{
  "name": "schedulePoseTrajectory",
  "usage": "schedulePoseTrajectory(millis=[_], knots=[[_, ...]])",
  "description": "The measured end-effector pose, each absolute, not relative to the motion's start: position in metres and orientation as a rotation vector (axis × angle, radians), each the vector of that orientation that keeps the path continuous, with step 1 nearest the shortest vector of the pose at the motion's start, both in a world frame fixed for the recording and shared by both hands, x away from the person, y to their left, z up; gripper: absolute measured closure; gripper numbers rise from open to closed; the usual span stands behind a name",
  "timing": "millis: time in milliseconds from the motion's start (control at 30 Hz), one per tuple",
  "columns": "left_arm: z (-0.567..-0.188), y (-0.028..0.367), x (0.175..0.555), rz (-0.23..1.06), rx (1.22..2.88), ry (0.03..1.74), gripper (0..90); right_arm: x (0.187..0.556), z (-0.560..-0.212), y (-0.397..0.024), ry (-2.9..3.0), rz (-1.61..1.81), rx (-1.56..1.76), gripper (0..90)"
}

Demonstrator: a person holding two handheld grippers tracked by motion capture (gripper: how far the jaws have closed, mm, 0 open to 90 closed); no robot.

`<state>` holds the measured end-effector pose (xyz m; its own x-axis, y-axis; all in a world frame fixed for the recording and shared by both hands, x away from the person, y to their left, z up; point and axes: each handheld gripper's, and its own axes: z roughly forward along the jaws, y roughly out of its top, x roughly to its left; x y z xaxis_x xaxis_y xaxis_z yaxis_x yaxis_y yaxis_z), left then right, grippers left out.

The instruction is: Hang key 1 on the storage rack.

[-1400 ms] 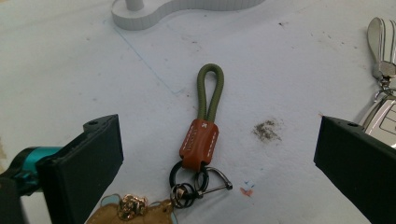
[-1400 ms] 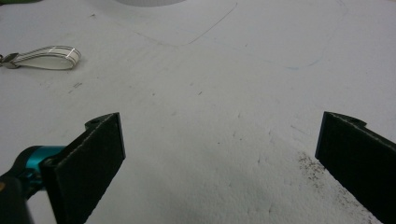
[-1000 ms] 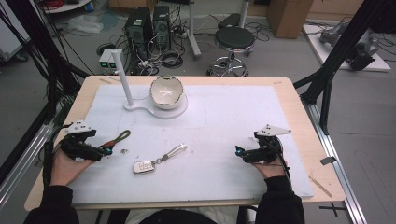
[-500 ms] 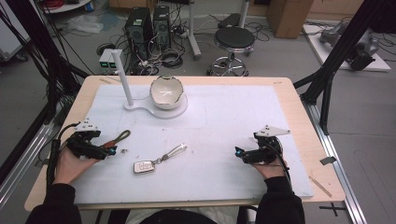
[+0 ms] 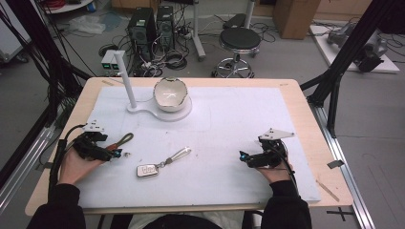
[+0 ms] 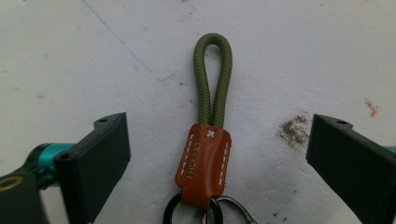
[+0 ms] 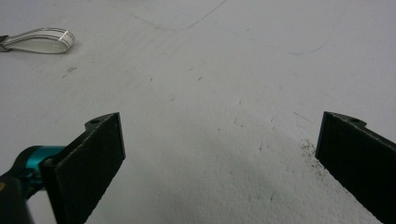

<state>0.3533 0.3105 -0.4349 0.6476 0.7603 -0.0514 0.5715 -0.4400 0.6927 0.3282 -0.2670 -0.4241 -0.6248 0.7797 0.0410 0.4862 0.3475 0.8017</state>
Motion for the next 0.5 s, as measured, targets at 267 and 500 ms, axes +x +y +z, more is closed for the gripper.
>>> schedulePoseTrajectory(millis=[267,500], knots=[[-0.4365,0.3081,0.3540,0.322,2.217,1.013,21.3,0.3280,-0.4238,-0.2676,2.262,1.161,1.122,0.4],[-0.4344,0.3080,0.3515,0.349,2.226,1.004,37.0,0.3280,-0.4235,-0.2690,2.251,1.158,1.127,0.4]])
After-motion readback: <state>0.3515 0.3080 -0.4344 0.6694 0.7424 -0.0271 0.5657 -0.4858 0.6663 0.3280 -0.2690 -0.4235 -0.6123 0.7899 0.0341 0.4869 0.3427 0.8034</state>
